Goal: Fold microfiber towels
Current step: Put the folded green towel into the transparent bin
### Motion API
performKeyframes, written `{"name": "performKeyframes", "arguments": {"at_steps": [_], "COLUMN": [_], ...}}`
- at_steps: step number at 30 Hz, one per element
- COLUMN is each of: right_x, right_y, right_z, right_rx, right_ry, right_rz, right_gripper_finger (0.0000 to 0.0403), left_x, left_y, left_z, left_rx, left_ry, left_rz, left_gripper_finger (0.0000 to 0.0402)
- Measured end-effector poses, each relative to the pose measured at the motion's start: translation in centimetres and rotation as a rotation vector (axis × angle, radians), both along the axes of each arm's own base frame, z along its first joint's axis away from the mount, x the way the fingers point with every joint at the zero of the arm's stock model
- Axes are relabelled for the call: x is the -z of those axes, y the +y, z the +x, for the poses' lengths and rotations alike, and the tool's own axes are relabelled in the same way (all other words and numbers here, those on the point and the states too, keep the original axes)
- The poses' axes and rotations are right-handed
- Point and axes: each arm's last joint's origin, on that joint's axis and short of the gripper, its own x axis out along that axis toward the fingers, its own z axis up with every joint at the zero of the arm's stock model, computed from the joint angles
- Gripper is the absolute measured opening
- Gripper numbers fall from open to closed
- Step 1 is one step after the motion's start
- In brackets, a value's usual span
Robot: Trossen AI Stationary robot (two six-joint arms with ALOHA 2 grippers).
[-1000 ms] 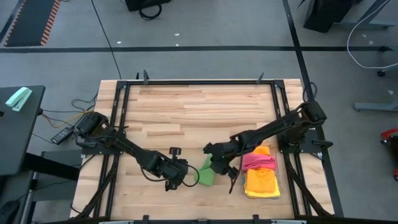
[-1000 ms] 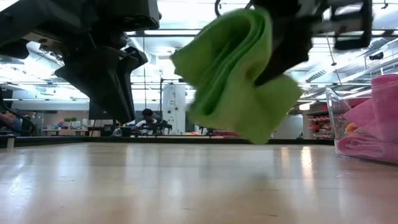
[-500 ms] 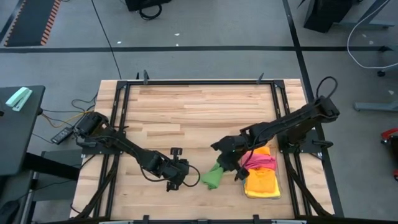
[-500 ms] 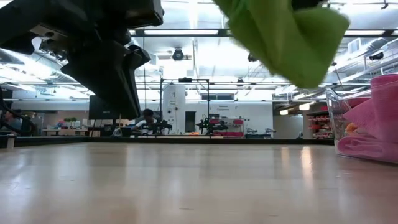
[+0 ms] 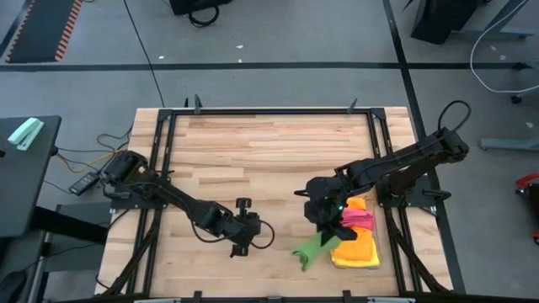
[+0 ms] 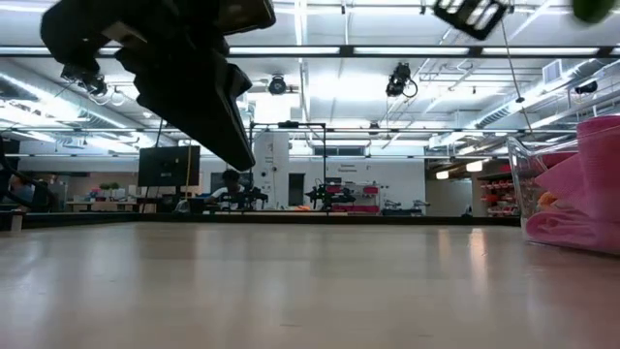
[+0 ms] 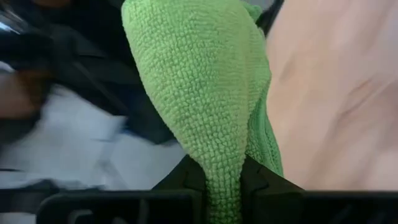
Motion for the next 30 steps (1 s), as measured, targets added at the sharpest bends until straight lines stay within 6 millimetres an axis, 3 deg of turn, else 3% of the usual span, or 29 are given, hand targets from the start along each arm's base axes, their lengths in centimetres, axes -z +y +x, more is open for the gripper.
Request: {"name": "performKeyframes", "arguments": {"at_steps": [4, 12, 20, 25, 30], "right_x": [-0.2, 0.1, 1.1, -1.2, -3.2], "right_y": [0.3, 1.7, 3.0, 4.1, 4.5], "right_z": [-0.3, -1.2, -3.9, -6.3, -8.2], "right_rx": [0.047, 0.153, 0.334, 0.485, 0.65], "right_ry": [0.175, 0.418, 0.599, 0.576, 0.515], "right_rz": [0.115, 0.15, -0.078, -0.194, -0.424], "right_gripper_finger": [0.0039, 0.0039, 0.0039, 0.0039, 0.0039], "left_x": [0.0, -0.2, -0.3, -0.3, -0.3], "left_y": [0.0, -0.2, -0.1, -0.1, -0.1], "left_z": [0.1, 0.3, 0.5, 0.5, 0.5], "left_rx": [-0.002, -0.001, -0.006, -0.006, -0.006], "left_ry": [-0.005, -0.04, -0.055, -0.058, -0.059], "left_rz": [-0.003, -0.021, -0.03, -0.031, -0.032], "left_gripper_finger": [0.0022, 0.0021, 0.0032, 0.0027, 0.0021]}}
